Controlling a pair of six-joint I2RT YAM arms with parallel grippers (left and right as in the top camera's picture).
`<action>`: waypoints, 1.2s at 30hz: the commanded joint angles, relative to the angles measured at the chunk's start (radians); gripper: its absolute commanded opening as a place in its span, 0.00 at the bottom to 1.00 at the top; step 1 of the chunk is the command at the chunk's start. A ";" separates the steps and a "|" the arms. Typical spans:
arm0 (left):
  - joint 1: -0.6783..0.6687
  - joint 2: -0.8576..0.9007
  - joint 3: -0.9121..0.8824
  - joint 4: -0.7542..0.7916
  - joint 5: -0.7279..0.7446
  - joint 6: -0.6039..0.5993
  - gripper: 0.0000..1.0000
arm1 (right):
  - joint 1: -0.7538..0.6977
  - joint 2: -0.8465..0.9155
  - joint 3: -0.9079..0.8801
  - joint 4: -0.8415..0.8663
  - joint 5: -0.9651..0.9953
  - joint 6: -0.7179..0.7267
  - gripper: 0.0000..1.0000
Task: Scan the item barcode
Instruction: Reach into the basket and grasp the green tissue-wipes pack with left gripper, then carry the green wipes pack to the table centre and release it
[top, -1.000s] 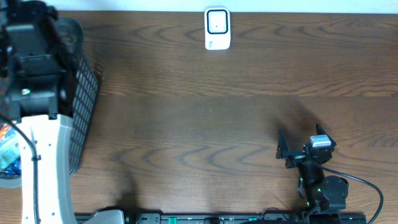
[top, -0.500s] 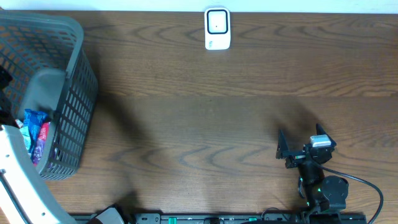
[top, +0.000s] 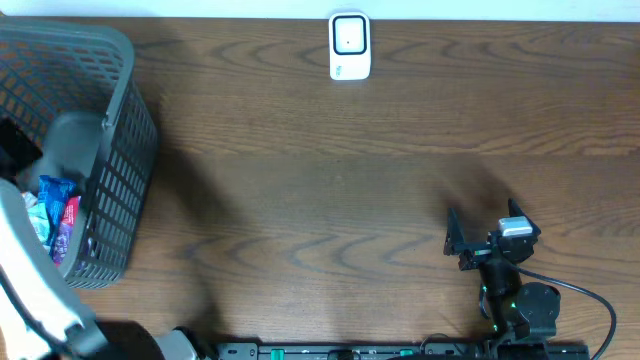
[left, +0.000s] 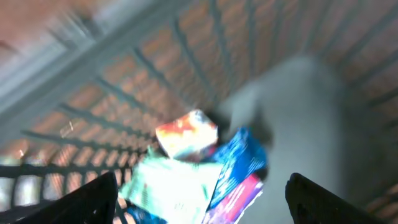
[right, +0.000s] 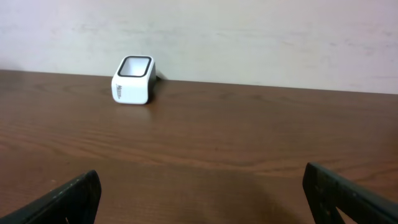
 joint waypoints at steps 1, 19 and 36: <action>0.023 0.087 -0.020 -0.037 0.004 -0.037 0.86 | -0.009 -0.005 -0.004 -0.001 0.005 0.000 0.99; 0.124 0.359 -0.062 -0.175 -0.058 -0.282 0.86 | -0.009 -0.005 -0.004 -0.001 0.005 0.000 0.99; 0.124 0.393 -0.007 -0.188 0.011 -0.282 0.08 | -0.009 -0.005 -0.004 -0.001 0.005 0.000 0.99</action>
